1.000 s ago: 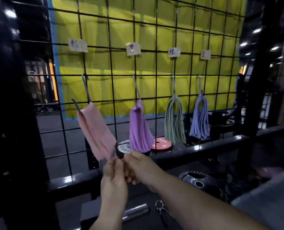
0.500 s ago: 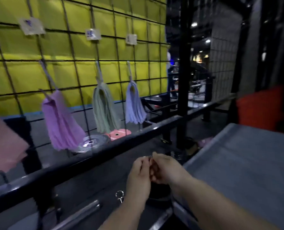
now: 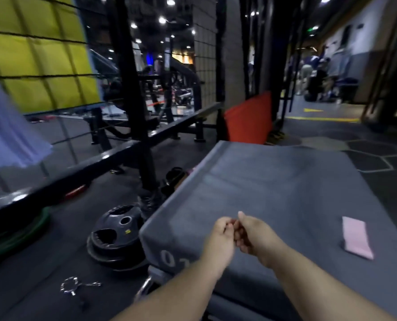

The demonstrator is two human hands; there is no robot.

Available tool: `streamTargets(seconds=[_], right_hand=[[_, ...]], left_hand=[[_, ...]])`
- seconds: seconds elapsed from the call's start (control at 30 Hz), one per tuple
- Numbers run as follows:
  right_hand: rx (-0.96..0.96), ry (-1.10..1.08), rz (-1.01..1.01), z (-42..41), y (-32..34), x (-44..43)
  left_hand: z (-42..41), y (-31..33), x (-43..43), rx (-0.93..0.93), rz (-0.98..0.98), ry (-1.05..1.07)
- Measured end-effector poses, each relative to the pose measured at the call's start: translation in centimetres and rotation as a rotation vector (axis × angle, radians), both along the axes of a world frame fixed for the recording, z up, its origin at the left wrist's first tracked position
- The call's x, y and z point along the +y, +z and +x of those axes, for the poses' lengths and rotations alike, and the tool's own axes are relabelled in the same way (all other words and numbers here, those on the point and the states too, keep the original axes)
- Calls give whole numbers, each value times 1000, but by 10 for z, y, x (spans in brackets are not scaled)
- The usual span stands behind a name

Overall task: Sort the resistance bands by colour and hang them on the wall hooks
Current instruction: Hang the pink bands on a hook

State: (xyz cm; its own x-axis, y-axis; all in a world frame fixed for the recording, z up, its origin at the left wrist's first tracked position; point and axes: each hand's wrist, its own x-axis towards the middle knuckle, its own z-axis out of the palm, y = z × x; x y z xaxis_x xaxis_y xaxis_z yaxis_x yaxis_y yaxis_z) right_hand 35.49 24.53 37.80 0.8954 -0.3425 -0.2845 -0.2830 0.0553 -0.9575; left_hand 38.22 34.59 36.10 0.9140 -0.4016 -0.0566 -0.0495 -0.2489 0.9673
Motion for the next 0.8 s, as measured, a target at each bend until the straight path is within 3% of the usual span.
streamTargets(seconds=[0.4, 0.5, 0.67, 0.8], right_hand=[[72, -398, 140, -43, -32, -132], [99, -470, 52, -51, -40, -158], [273, -615, -388, -63, -54, -192], [398, -781, -443, -71, -57, -206]], left_hand=[[-17, -40, -151, 30, 143, -282], [-27, -45, -182, 76, 146, -338], [-35, -60, -229, 200, 120, -413], [-37, -68, -246, 238, 161, -402]])
